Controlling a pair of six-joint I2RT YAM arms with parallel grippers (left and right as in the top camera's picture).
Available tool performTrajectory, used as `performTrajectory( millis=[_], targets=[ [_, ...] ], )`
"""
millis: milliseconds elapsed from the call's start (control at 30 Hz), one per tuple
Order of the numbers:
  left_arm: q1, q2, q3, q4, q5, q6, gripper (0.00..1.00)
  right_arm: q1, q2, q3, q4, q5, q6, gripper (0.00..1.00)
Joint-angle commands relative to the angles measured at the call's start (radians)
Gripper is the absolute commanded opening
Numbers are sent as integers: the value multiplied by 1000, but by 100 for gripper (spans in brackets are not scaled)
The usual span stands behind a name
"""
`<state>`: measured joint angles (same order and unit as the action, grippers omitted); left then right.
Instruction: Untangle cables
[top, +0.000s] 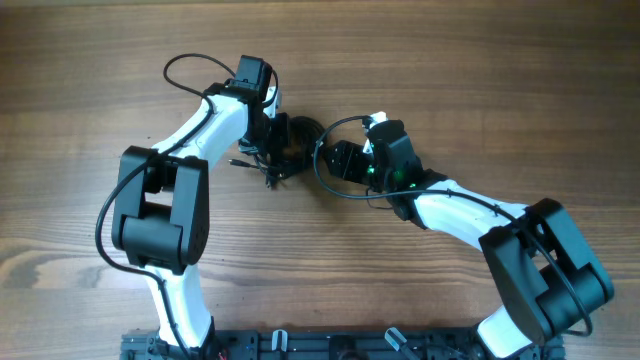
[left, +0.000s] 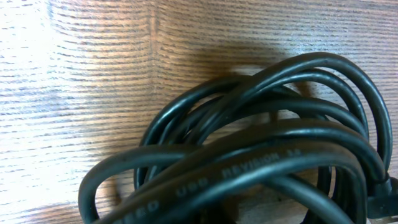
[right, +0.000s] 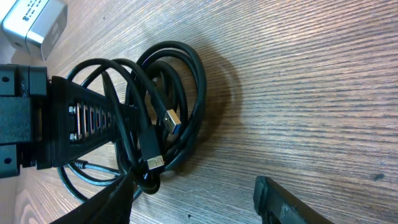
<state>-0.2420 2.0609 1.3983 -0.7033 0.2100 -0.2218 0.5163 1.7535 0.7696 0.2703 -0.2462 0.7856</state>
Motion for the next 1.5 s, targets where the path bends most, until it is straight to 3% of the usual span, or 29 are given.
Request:
performTrajectory(
  millis=[0,267,400,600,833,1100,1467],
  targets=[
    [5,15,-7,9,-37,5,4,4,23,14,2,-17,28,64],
    [5,15,-7,8,-27,6,4,42,26,13,-19,-7,139,64],
    [5,15,-7,9,38,6,4,77,27,13,-20,53,153,64],
    [5,15,-7,8,135,8,4,102,67,13,-6,97,297,59],
    [3,15,-7,-3,264,20,4,104,167,13,146,42,289,62],
    [4,15,-7,-11,275,39,4,100,184,13,286,86,287,62],
    [4,15,-7,-10,269,39,4,101,235,14,298,148,287,50]
  ],
)
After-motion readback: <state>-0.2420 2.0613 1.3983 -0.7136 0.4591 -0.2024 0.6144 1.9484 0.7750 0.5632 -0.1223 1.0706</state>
